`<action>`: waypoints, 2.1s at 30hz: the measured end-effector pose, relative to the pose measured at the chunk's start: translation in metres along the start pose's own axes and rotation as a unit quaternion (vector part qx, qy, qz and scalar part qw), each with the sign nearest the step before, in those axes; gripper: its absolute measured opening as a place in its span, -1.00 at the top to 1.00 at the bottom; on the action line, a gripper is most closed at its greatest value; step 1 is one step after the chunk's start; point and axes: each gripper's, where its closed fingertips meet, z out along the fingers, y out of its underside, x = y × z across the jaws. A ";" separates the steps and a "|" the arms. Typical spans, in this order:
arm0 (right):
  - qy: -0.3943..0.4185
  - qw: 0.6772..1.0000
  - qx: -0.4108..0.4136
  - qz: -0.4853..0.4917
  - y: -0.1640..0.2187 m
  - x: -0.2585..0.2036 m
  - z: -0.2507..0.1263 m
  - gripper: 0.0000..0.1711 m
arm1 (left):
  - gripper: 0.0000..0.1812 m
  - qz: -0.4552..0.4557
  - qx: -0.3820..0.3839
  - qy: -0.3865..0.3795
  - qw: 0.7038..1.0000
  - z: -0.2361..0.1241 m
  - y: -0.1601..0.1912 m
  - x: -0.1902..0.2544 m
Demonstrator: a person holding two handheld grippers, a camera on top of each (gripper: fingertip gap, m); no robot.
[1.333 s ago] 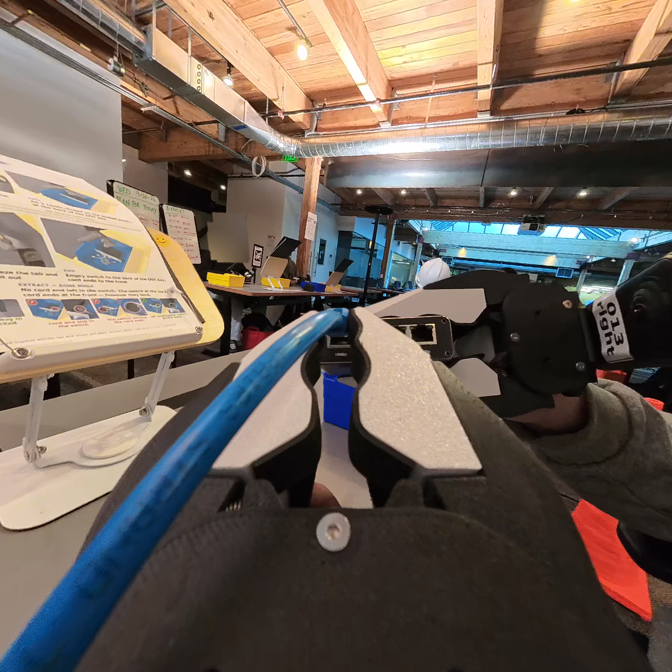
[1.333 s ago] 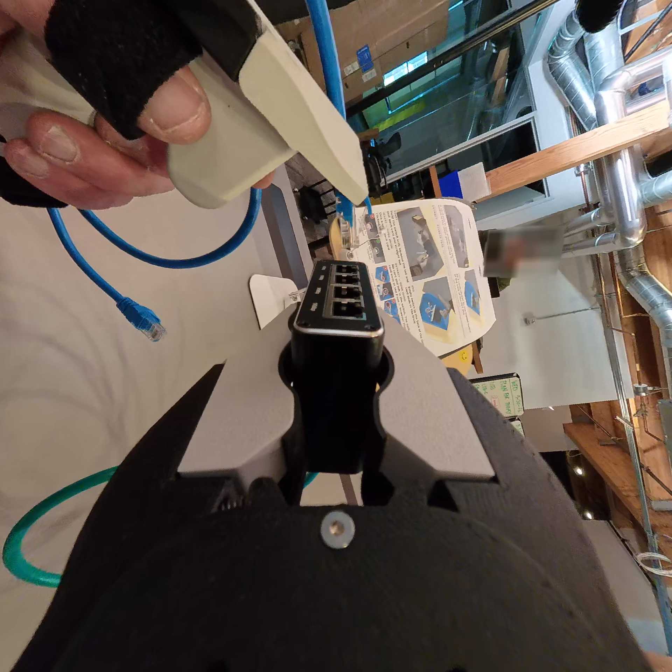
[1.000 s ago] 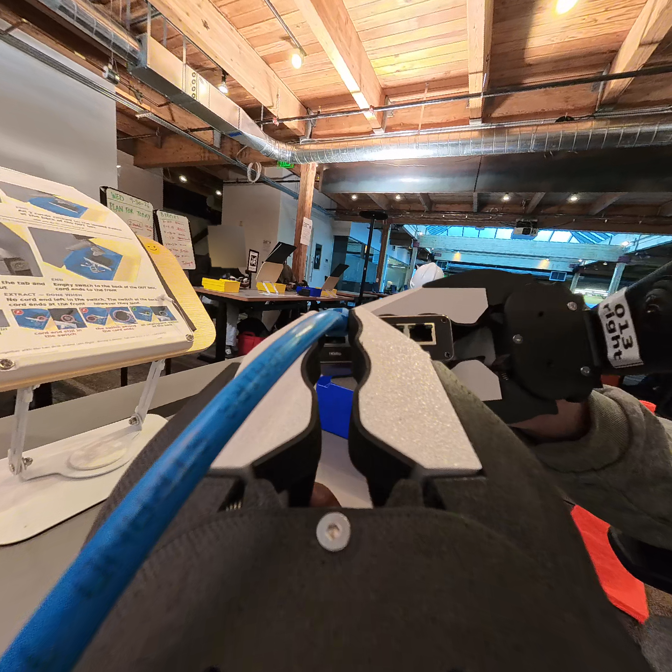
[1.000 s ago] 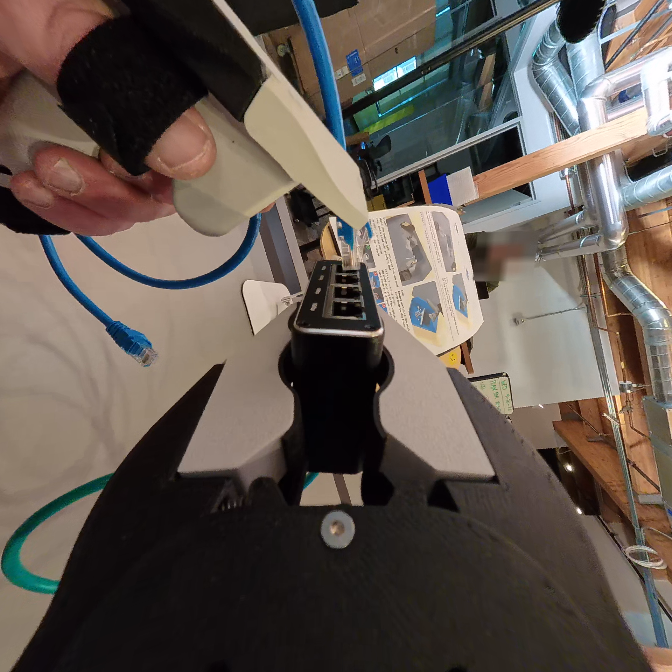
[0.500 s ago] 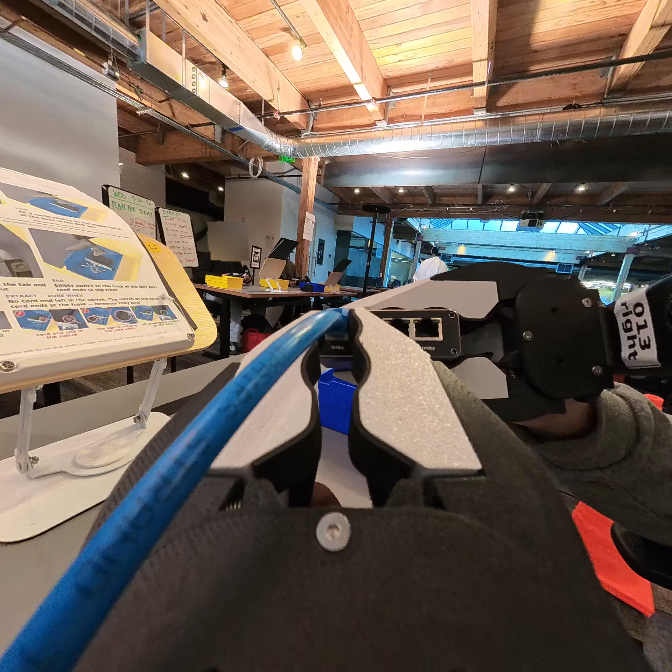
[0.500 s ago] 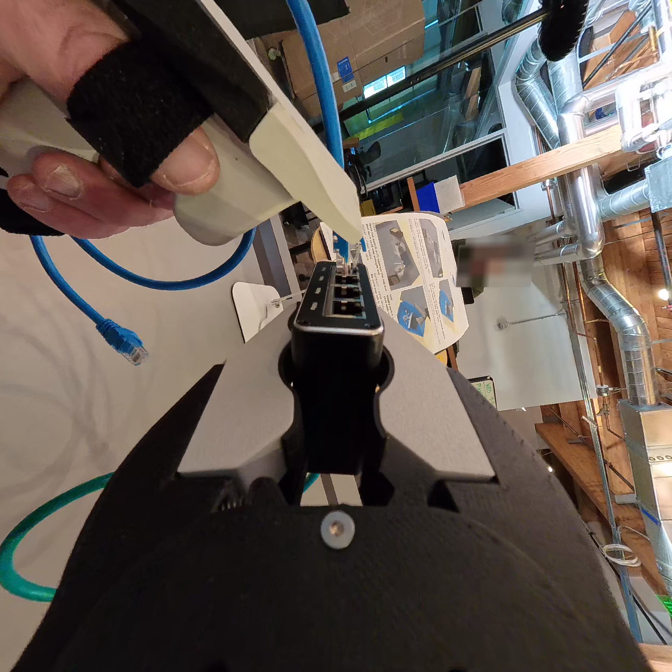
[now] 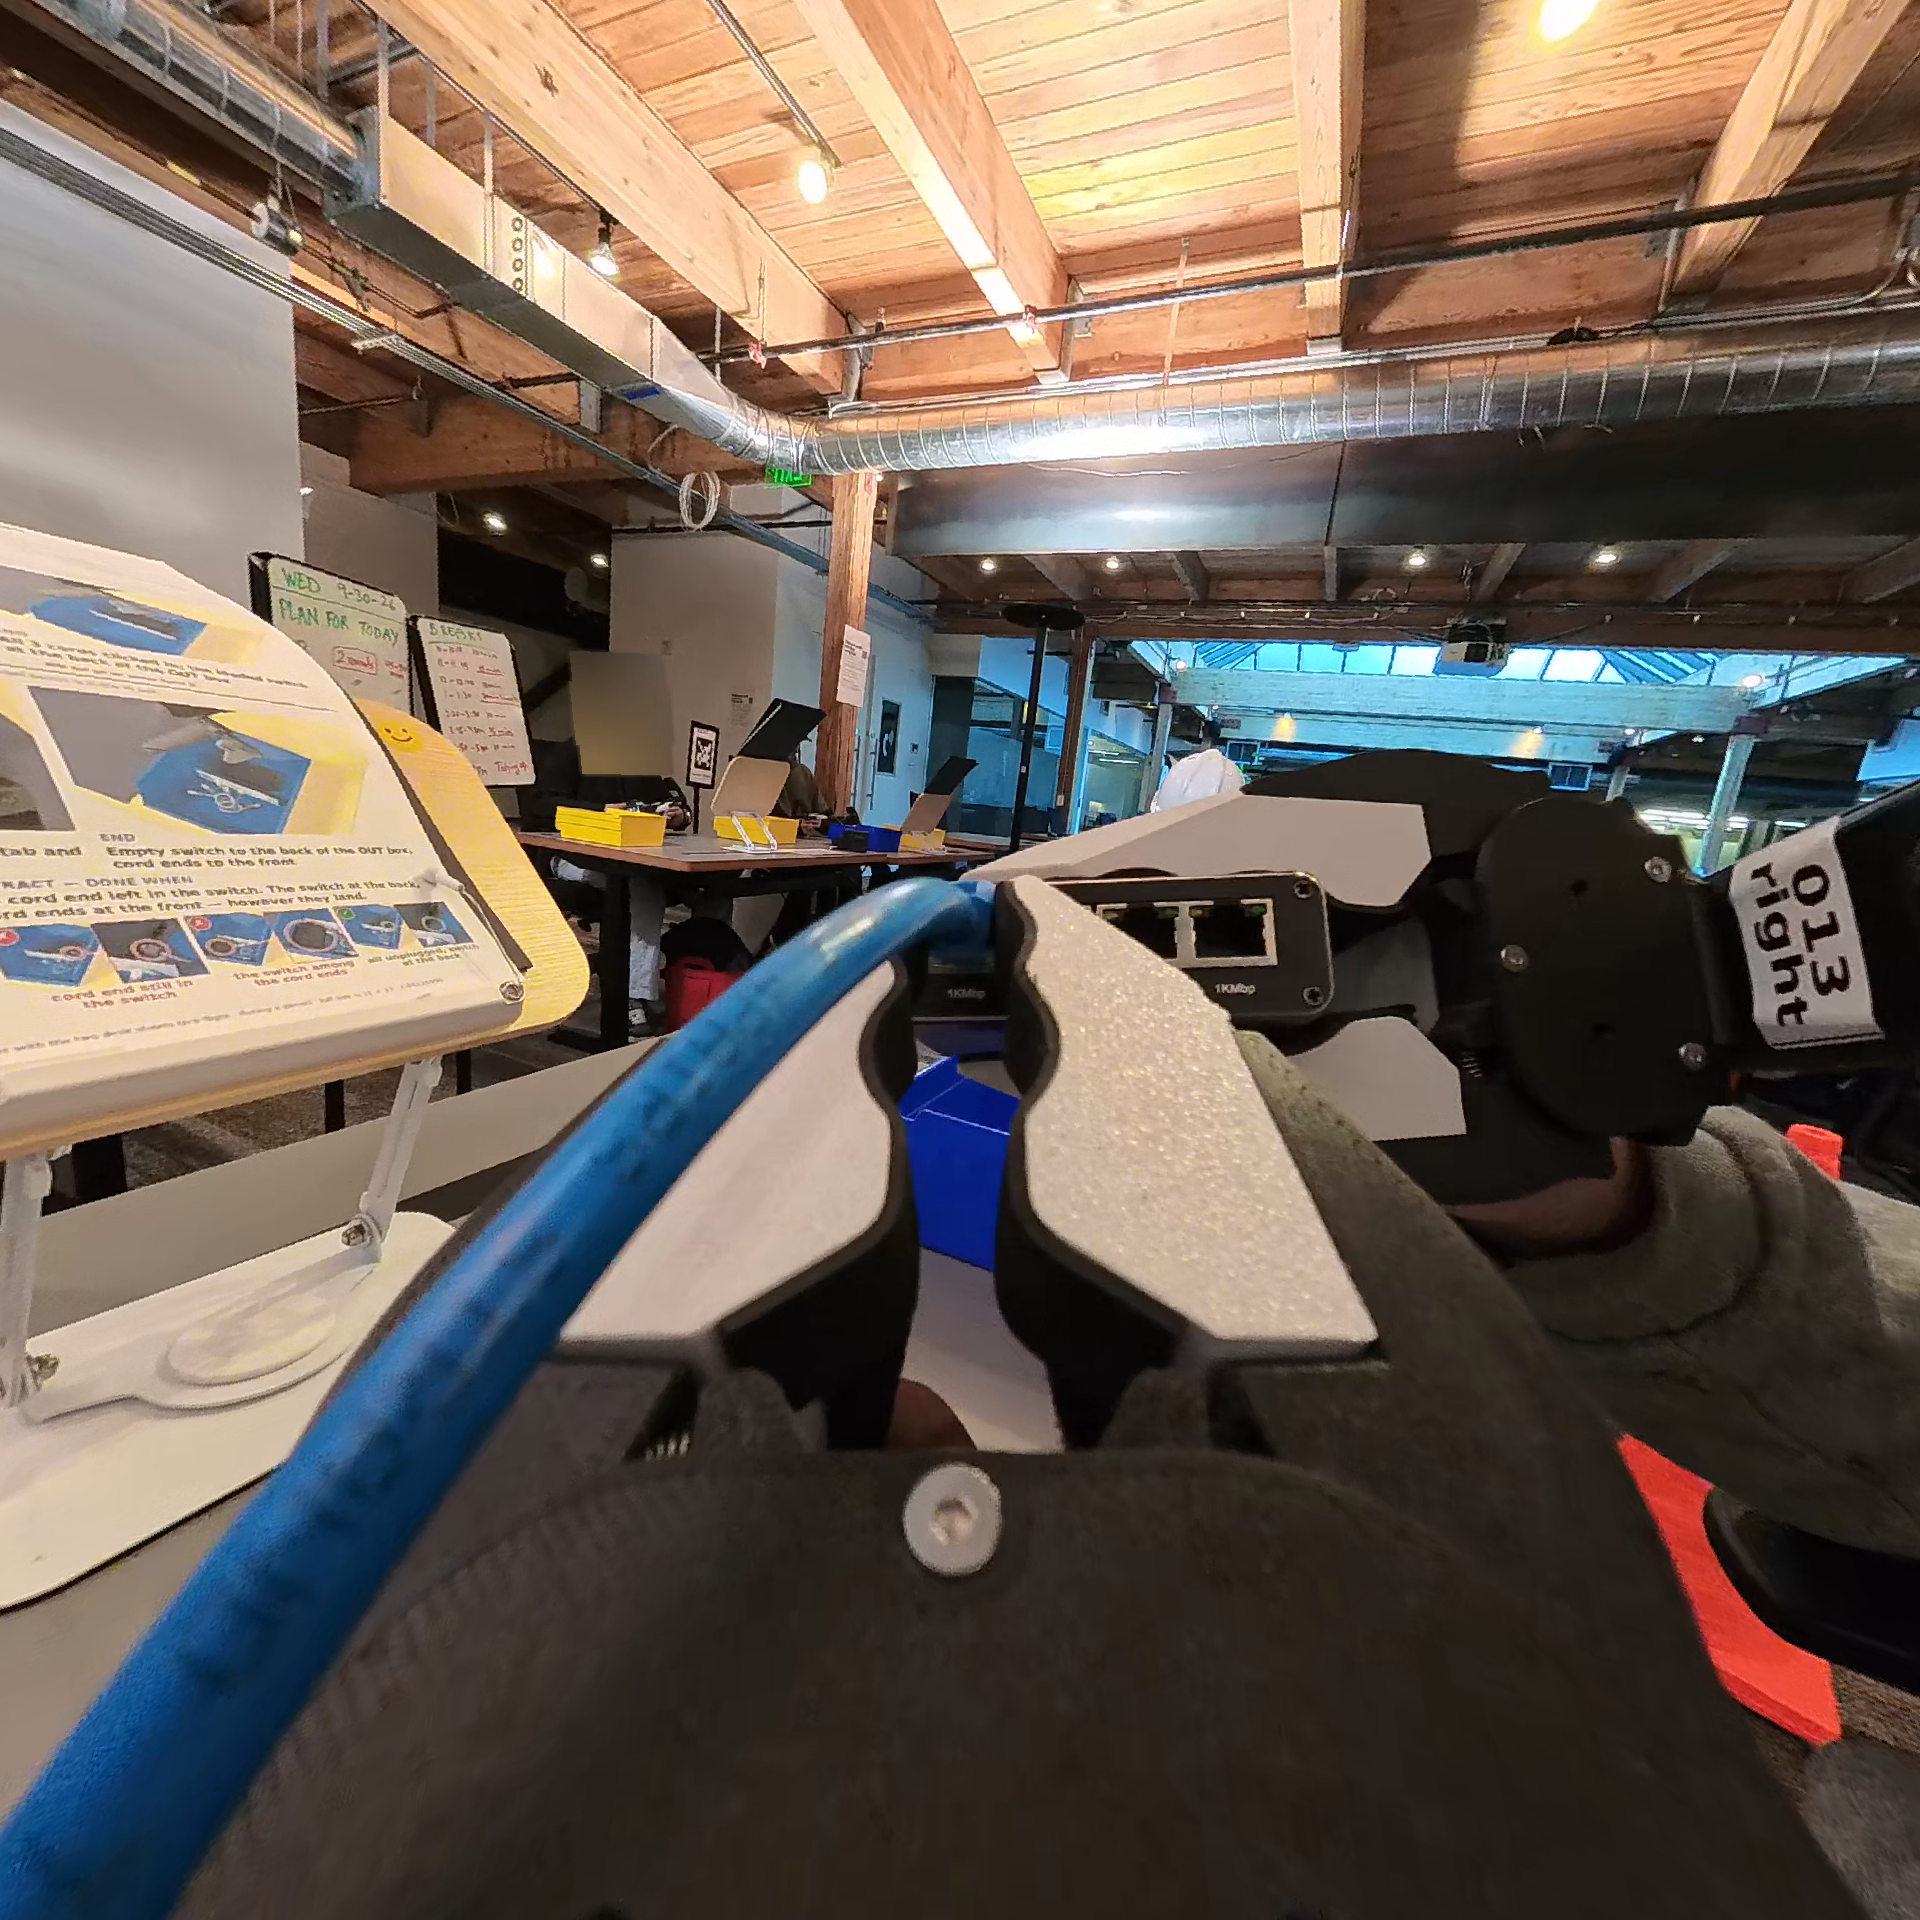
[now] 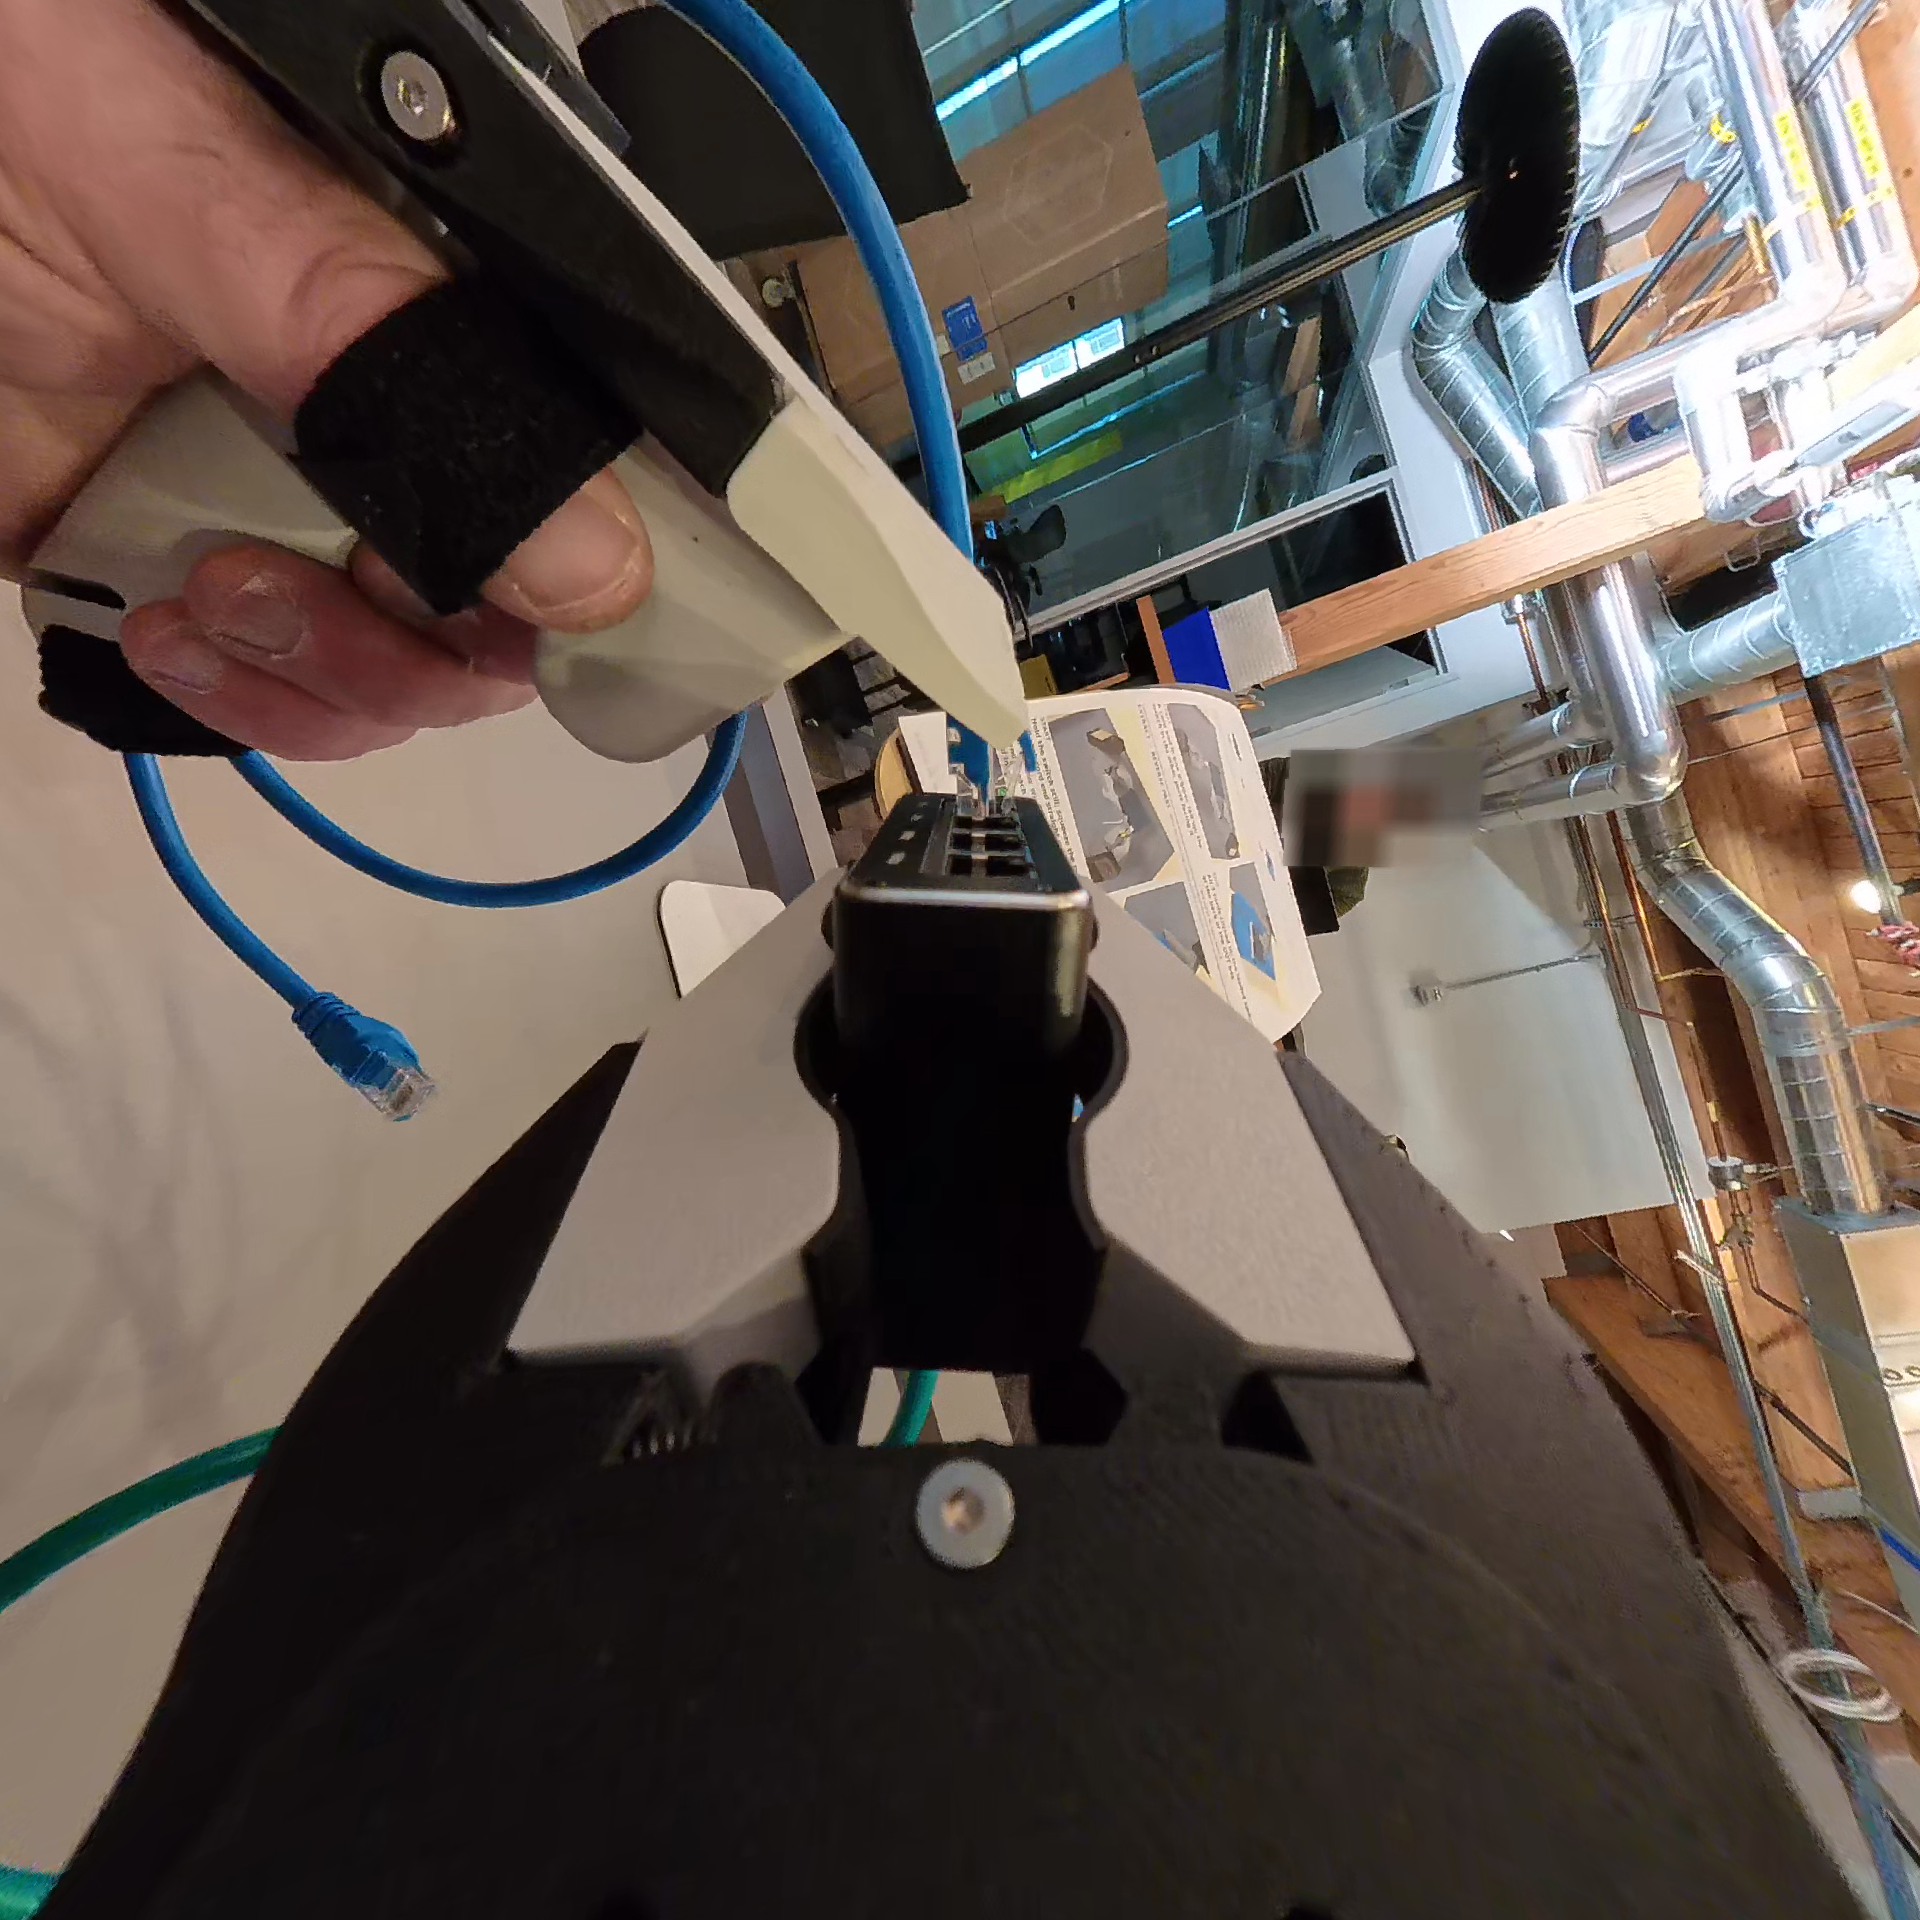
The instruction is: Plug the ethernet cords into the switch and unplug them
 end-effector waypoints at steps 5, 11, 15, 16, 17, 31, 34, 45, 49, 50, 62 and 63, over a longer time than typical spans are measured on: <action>-0.002 1.000 0.007 0.004 0.000 0.000 0.000 0.62 | 0.93 0.005 -0.006 0.002 1.000 0.001 0.001 0.001; -0.002 1.000 0.031 0.007 -0.005 0.001 -0.004 0.63 | 0.93 -0.005 -0.008 0.017 1.000 0.001 0.001 0.004; 0.000 0.999 0.044 0.012 -0.009 0.004 -0.007 0.63 | 0.93 -0.008 -0.009 0.025 1.000 0.002 -0.002 0.007; 0.000 0.999 0.047 0.014 -0.010 0.004 -0.008 0.63 | 0.93 -0.010 -0.009 0.027 1.000 0.002 -0.002 0.008; -0.002 0.999 0.049 0.017 -0.010 0.004 -0.008 0.63 | 0.89 -0.011 -0.009 0.028 1.000 0.002 -0.002 0.008; -0.012 0.998 0.063 0.030 -0.017 0.005 -0.013 0.64 | 0.82 -0.006 -0.024 0.039 0.999 0.003 -0.003 0.013; -0.017 0.997 0.065 0.032 -0.018 0.004 -0.013 0.64 | 0.86 -0.009 -0.030 0.039 0.999 0.004 -0.002 0.014; -0.027 0.998 0.058 0.020 -0.008 0.001 -0.008 0.62 | 0.85 0.004 -0.040 0.016 0.999 0.006 0.006 0.008; -0.032 0.999 0.038 0.022 0.005 -0.003 -0.002 0.62 | 0.75 0.004 -0.058 0.004 0.998 0.007 0.011 0.005; -0.034 0.998 0.033 0.027 0.008 -0.003 -0.001 0.62 | 0.74 0.002 -0.066 0.003 0.998 0.008 0.013 0.004; -0.027 0.997 -0.031 0.069 0.052 -0.002 0.014 0.62 | 0.77 0.041 -0.242 0.020 0.969 0.005 0.062 0.011; -0.025 0.996 -0.038 0.073 0.057 -0.001 0.016 0.62 | 0.77 0.054 -0.259 0.025 0.964 0.003 0.066 0.013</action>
